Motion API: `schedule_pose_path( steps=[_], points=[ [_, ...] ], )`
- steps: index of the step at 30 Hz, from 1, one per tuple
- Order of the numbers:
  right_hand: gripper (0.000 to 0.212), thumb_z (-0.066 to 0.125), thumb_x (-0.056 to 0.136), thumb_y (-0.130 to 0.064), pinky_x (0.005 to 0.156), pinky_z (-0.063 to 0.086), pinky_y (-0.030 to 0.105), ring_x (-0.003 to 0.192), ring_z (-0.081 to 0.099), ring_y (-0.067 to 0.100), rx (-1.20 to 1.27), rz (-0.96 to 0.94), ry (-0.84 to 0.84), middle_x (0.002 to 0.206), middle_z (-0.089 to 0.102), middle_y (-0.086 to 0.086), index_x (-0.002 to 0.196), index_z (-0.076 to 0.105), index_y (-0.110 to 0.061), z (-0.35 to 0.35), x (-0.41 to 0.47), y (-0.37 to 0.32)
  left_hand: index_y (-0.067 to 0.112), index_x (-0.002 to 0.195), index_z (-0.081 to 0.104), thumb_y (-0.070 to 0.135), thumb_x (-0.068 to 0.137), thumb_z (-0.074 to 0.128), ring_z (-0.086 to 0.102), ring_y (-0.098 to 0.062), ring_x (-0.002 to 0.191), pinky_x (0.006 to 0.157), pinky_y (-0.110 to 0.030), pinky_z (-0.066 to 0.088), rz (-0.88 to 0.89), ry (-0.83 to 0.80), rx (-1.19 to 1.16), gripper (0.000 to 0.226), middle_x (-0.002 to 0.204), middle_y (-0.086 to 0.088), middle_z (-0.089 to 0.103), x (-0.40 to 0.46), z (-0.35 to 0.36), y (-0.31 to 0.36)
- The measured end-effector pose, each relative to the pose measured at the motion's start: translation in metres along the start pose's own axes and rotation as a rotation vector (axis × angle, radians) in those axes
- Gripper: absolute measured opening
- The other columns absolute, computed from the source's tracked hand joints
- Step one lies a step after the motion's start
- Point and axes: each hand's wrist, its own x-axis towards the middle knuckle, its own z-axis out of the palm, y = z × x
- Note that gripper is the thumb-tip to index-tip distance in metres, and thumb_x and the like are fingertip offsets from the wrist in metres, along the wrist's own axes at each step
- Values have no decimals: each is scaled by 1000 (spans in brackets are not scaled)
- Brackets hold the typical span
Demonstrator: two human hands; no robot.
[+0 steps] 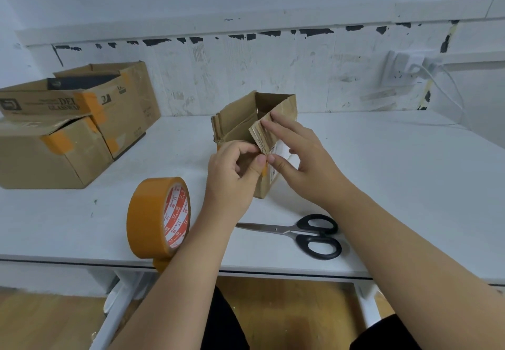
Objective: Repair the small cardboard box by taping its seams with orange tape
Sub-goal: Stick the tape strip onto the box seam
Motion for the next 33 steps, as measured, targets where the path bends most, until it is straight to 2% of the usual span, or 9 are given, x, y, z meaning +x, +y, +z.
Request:
schedule_pose_path(
  steps=[4, 9, 13, 18, 21, 23, 27, 30, 33],
  points=[
    [53, 56, 94, -32, 106, 39, 33, 136, 31, 1, 10, -11, -15, 154, 34, 0, 143, 45, -16, 0, -1, -1, 23, 94, 62, 23, 89, 61, 49, -1, 71, 62, -8, 39, 12, -10, -1, 5, 89, 18, 55, 0, -1, -3],
    [52, 59, 92, -31, 105, 41, 34, 131, 28, -10, 5, 9, 26, 153, 36, -1, 142, 47, -18, 2, 0, -2, 23, 93, 63, 18, 90, 61, 50, 5, 70, 62, -9, 39, 14, -9, 16, 6, 88, 18, 56, 1, -1, -2],
    [54, 62, 92, -26, 106, 41, 37, 135, 33, 3, 15, 5, -10, 154, 34, 1, 143, 45, -16, 0, -1, -2, 26, 98, 62, 22, 90, 59, 52, -5, 80, 69, -14, 44, -10, -35, -50, 10, 97, 15, 59, -1, -1, -3],
    [56, 63, 91, -27, 106, 41, 39, 136, 32, 4, 6, 24, -8, 154, 33, 1, 143, 44, -16, 0, -1, -5, 27, 101, 62, 25, 90, 58, 55, -15, 89, 74, -25, 47, -24, -22, -22, 12, 102, 13, 61, 0, 0, -5],
    [55, 61, 93, -27, 107, 40, 40, 138, 32, 6, 34, 45, -20, 155, 31, -3, 144, 43, -19, -3, -3, -8, 19, 106, 65, 32, 91, 52, 58, -19, 101, 81, -32, 52, -11, -32, -24, 23, 108, 4, 62, -1, -1, -7],
    [52, 59, 94, -23, 107, 40, 42, 139, 33, 7, 62, 66, -9, 155, 32, -4, 144, 44, -20, -5, -4, -10, 19, 108, 64, 43, 89, 52, 57, -20, 99, 79, -38, 52, 5, -40, 36, 33, 107, 6, 62, -2, -1, -3],
    [51, 54, 94, -11, 107, 40, 42, 139, 34, 6, 93, 100, 2, 154, 35, -6, 143, 44, -20, -9, -4, -12, 26, 113, 59, 54, 82, 58, 52, -12, 95, 79, -36, 49, 40, -52, 220, 42, 106, 12, 59, -1, 0, 0],
    [55, 53, 92, -5, 108, 39, 42, 138, 35, 6, 111, 147, 50, 151, 37, -7, 143, 44, -22, -11, -5, -10, 25, 110, 60, 51, 83, 57, 50, -12, 95, 77, -34, 51, 51, -55, 338, 38, 109, 10, 59, -1, -2, 2],
    [58, 52, 91, -4, 109, 39, 41, 135, 35, 6, 100, 257, 121, 149, 35, -11, 142, 41, -29, -14, -5, -3, 24, 106, 59, 47, 85, 52, 49, -10, 93, 73, -25, 48, 49, -57, 375, 32, 108, 10, 59, -1, -6, 5]
  ],
)
